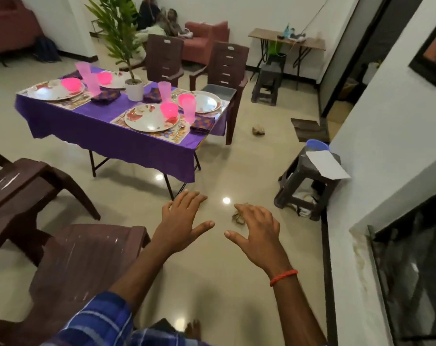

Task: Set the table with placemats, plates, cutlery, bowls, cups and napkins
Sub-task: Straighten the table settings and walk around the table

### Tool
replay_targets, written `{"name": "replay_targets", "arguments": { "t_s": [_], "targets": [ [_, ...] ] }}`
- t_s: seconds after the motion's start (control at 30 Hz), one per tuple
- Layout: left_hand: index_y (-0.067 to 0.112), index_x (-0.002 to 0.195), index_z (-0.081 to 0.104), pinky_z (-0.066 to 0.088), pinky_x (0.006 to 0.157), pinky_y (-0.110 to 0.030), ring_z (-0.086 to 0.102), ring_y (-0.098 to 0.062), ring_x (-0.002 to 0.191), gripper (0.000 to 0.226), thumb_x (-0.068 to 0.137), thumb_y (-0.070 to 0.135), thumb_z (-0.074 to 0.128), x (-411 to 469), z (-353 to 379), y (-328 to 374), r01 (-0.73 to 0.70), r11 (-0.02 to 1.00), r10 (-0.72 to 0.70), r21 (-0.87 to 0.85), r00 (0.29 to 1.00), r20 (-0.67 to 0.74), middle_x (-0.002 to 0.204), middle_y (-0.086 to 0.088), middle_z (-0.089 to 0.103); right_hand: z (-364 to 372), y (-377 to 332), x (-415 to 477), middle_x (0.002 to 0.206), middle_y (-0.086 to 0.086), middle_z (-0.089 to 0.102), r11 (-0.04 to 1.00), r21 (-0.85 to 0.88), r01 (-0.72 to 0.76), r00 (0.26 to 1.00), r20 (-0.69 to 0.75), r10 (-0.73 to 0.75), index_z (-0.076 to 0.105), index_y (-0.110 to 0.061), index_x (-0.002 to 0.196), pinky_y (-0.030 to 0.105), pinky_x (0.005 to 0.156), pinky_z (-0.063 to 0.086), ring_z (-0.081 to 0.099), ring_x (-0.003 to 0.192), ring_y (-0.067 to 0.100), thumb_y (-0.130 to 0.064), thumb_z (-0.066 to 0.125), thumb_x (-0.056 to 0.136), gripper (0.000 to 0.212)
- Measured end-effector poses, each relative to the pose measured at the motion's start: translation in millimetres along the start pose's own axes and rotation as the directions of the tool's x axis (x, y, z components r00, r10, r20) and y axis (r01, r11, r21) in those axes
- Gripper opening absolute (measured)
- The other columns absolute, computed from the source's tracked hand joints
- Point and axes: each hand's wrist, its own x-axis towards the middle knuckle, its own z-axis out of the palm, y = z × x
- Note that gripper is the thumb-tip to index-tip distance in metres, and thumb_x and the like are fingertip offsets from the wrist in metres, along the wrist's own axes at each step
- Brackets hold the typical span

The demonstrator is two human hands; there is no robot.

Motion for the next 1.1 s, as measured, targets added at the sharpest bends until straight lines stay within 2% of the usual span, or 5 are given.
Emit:
{"name": "replay_targets", "arguments": {
  "t_s": [0.37, 0.67, 0.8, 0.97, 1.1],
  "targets": [
    [0.038, 0.153, 0.032, 0.024, 0.117, -0.051, 0.014, -0.015, 0.155, 0.075, 0.091, 0.08, 0.038, 95, 1, -38, 0.101, 0.995, -0.102, -0.027, 0.995, -0.013, 0.163, 0.012, 0.028, 5, 7, 131, 0.155, -0.007, 0.036, 0.996, -0.027, 0.084, 0.994, 0.066, -0.083, 0.031, -0.042, 0.15, 0.048, 0.12, 0.018, 0.021, 0.147, 0.017, -0.066, 0.057, 0.089, 0.071],
    [0.038, 0.153, 0.032, 0.023, 0.117, -0.048, 0.011, -0.013, 0.156, 0.075, 0.091, 0.078, 0.043, 166, 9, -77, 0.272, 0.962, -0.272, -0.003, 0.962, -0.03, 0.165, 0.012, 0.026, 2, 20, 252, 0.152, -0.008, 0.04, 0.977, -0.016, 0.211, 0.971, 0.121, -0.208, 0.036, -0.038, 0.149, 0.041, 0.115, 0.02, 0.023, 0.145, 0.017, -0.062, 0.059, 0.09, 0.068],
    [0.038, 0.154, 0.03, 0.024, 0.118, -0.049, 0.011, -0.013, 0.156, 0.08, 0.089, 0.084, 0.034, 215, 5, -86, 0.325, 0.946, -0.324, 0.019, 0.945, -0.035, 0.165, 0.012, 0.025, -2, 26, 314, 0.148, -0.01, 0.043, 0.962, 0.005, 0.272, 0.956, 0.115, -0.27, 0.038, -0.039, 0.147, 0.041, 0.114, 0.022, 0.026, 0.143, 0.017, -0.063, 0.061, 0.088, 0.068],
    [0.039, 0.154, 0.031, 0.023, 0.118, -0.046, 0.012, -0.012, 0.156, 0.083, 0.086, 0.085, 0.03, 259, 5, -95, 0.401, 0.916, -0.397, 0.024, 0.913, -0.09, 0.165, 0.012, 0.026, 2, 22, 376, 0.144, -0.008, 0.047, 0.933, 0.057, 0.355, 0.921, 0.147, -0.36, 0.041, -0.038, 0.144, 0.042, 0.111, 0.026, 0.033, 0.138, 0.02, -0.077, 0.038, 0.074, 0.08],
    [0.038, 0.154, 0.034, 0.023, 0.118, -0.047, 0.014, -0.014, 0.156, 0.086, 0.083, 0.087, 0.027, 268, 11, -105, 0.454, 0.891, -0.45, 0.023, 0.888, -0.097, 0.164, 0.011, 0.028, 16, 17, 410, 0.146, -0.008, 0.043, 0.913, 0.075, 0.401, 0.885, 0.225, -0.407, 0.036, -0.038, 0.148, 0.041, 0.114, 0.024, 0.03, 0.14, 0.019, -0.069, 0.052, 0.082, 0.075]
  ]
}}
